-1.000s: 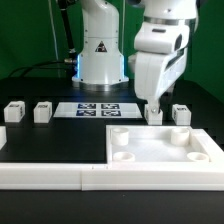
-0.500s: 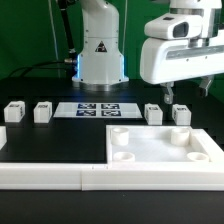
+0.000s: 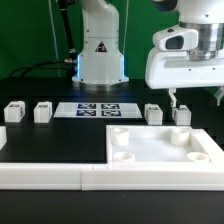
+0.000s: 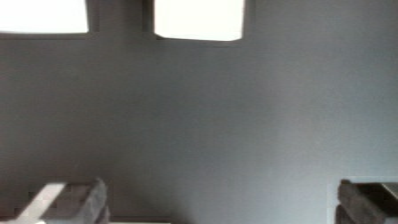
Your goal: Assemble square table
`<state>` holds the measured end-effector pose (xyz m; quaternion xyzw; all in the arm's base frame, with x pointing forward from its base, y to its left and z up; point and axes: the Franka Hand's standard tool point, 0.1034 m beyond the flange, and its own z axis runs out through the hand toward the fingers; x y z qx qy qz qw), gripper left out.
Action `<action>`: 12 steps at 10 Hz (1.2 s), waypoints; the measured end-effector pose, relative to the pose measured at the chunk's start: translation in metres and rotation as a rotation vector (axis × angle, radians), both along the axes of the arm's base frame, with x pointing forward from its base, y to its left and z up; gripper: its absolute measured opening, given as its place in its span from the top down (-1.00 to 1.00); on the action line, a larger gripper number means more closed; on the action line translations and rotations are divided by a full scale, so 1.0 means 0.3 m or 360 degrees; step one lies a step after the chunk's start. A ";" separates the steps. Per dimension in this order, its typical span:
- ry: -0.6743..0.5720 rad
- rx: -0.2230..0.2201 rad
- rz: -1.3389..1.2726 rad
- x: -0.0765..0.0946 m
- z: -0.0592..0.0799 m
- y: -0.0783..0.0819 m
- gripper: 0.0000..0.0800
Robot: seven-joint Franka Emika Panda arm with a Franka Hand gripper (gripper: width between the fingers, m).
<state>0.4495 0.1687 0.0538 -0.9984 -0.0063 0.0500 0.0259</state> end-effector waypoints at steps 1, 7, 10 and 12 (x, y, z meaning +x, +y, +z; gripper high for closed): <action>0.0005 0.0001 0.0000 -0.002 -0.004 -0.002 -0.62; 0.0859 -0.0014 -0.0060 -0.095 -0.056 -0.016 -0.62; 0.1164 -0.0035 -0.0046 -0.129 -0.063 -0.023 -0.62; 0.1375 -0.0047 -0.0059 -0.165 -0.096 -0.007 -0.62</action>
Offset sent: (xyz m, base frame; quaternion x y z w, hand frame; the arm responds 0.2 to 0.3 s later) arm -0.0270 0.0100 -0.0113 0.0019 -0.2358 0.0079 0.9718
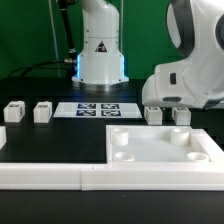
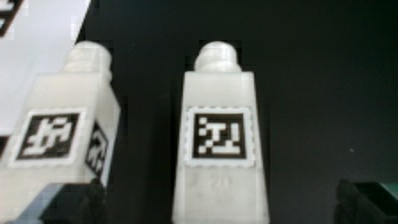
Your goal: Assemble square table
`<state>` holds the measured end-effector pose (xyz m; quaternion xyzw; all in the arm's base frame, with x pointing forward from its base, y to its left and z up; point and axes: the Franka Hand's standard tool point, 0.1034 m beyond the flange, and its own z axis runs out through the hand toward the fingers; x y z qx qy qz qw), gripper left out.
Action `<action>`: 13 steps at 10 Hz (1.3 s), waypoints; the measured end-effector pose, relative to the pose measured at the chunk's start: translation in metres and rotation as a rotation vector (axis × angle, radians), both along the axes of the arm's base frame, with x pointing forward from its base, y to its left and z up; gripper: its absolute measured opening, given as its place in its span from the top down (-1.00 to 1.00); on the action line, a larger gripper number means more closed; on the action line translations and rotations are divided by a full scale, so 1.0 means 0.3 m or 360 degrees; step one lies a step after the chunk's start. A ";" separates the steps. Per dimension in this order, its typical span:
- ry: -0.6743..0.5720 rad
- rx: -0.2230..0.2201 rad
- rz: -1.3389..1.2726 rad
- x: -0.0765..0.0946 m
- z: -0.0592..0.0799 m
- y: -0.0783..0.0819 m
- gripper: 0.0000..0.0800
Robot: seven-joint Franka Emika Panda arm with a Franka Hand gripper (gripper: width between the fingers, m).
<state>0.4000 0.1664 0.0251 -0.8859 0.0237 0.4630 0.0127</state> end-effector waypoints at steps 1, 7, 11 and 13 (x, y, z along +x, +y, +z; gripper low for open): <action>0.0099 0.0000 0.0018 -0.023 -0.001 0.001 -0.62; 0.0097 -0.0019 0.0045 -0.056 -0.022 0.052 -0.62; 0.0111 -0.0026 0.0070 -0.103 -0.046 0.061 -0.62; 0.0111 -0.0017 0.0074 -0.103 -0.047 0.058 -0.62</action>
Offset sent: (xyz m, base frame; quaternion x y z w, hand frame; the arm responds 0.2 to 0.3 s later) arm 0.0000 0.0000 0.0000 0.0000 0.0000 0.0000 1.0000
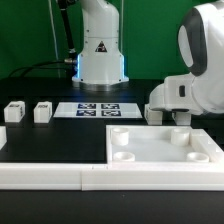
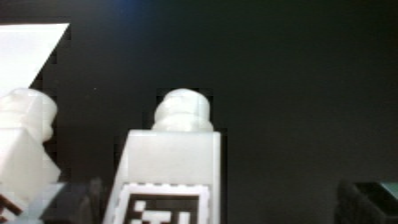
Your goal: Assemble square table
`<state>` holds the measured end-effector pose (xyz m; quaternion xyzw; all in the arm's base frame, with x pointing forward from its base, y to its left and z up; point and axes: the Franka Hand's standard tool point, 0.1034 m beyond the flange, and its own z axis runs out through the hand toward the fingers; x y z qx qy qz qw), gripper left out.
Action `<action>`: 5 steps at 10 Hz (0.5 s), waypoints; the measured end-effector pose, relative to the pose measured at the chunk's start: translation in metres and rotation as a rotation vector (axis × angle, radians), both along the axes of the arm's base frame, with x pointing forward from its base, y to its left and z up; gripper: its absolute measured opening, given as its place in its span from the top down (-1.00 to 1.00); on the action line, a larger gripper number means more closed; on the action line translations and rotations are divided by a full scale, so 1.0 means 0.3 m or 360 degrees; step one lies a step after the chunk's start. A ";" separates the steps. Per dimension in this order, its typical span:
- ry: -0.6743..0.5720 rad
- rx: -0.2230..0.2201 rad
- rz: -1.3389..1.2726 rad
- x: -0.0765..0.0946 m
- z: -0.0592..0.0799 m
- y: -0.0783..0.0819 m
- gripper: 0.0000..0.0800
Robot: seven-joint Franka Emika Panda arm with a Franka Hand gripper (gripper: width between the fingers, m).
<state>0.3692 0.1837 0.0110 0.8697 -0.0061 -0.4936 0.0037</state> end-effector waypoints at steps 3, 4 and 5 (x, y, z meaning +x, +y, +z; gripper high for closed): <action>-0.0007 0.0016 0.0004 0.004 -0.007 -0.015 0.02; -0.0007 0.0016 0.0004 0.004 -0.007 -0.015 0.02; -0.0007 0.0016 0.0004 0.004 -0.007 -0.015 0.28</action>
Offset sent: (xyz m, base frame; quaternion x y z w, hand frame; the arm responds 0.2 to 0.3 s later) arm 0.0000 0.0000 0.0000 0.0000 0.0000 0.0000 1.0000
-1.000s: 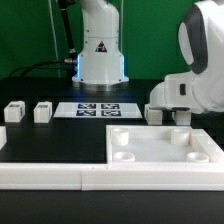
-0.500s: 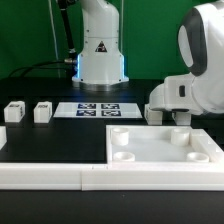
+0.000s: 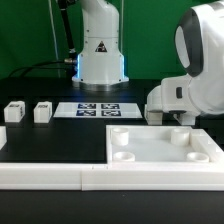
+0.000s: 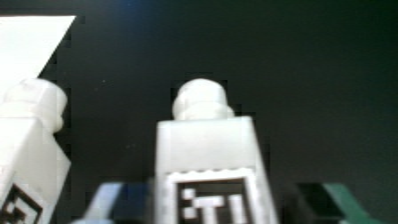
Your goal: Assemble square table
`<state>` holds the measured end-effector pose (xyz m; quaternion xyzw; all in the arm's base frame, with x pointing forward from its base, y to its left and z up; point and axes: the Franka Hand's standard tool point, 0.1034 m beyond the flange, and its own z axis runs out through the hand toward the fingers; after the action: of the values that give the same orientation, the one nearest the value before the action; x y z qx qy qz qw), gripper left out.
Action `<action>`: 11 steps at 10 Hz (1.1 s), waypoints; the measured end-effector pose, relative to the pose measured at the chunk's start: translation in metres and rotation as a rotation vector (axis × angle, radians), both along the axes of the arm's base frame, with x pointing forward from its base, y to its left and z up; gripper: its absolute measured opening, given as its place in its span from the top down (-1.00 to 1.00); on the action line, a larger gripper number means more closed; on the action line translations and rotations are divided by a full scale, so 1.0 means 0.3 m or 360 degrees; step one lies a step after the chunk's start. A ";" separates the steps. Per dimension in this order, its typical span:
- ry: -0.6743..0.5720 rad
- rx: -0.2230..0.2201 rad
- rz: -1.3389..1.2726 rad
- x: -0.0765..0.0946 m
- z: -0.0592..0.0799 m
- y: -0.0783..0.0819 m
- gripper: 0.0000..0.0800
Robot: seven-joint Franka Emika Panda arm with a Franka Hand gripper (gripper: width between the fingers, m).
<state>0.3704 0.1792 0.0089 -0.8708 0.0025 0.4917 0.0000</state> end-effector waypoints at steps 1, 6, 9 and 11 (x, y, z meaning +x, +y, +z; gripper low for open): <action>0.0000 0.0000 0.0000 0.000 0.000 0.000 0.28; 0.0000 0.0005 0.0002 0.005 0.004 -0.003 0.28; 0.0085 0.0125 -0.0026 0.133 0.251 -0.175 0.28; -0.0021 0.0170 0.0050 0.160 0.332 -0.190 0.28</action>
Offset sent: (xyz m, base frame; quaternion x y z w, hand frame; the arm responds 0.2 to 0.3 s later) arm 0.0000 0.0000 0.0000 0.0000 0.0000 0.0000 1.0000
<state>0.4183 0.1222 0.1084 -0.8726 -0.0374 0.4854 0.0386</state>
